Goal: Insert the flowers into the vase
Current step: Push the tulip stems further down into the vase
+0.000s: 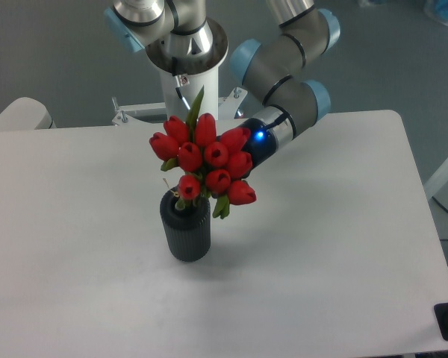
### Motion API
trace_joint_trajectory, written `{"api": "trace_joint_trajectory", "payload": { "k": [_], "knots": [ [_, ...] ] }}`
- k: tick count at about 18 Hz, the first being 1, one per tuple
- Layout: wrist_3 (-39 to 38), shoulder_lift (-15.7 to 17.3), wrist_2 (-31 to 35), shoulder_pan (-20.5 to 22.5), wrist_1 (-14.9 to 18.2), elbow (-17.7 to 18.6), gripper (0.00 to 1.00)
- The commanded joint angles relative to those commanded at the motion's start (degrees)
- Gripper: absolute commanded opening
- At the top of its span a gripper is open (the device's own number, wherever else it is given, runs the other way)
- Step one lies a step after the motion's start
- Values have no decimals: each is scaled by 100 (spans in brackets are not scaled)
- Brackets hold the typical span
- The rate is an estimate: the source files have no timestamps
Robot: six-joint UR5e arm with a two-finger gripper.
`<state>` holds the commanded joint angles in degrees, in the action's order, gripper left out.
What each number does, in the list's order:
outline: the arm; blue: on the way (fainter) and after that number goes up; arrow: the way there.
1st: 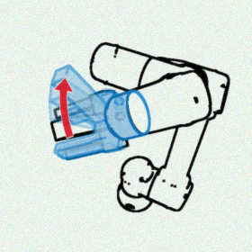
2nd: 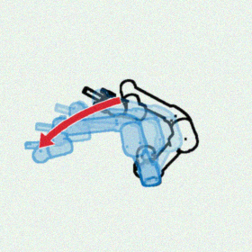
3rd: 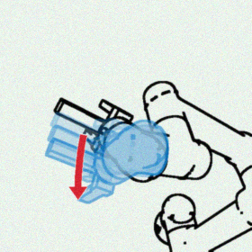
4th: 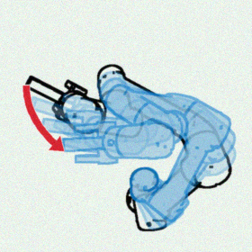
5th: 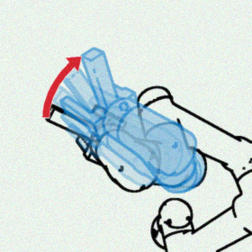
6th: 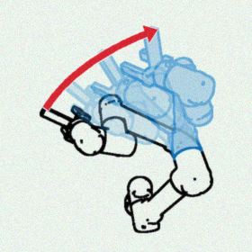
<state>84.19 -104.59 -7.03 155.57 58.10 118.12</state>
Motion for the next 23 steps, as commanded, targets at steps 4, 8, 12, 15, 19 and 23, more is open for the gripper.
{"api": "trace_joint_trajectory", "payload": {
  "k": [4,8,12,15,19,23],
  "knots": [
    [360,-9,9,0,0,132,13],
    [449,-9,35,0,-9,202,16],
    [668,-26,35,9,-9,290,26],
    [677,-26,44,26,-9,325,38],
    [686,-26,44,70,-9,378,44],
    [695,-26,53,97,-9,405,49]
  ]
}}
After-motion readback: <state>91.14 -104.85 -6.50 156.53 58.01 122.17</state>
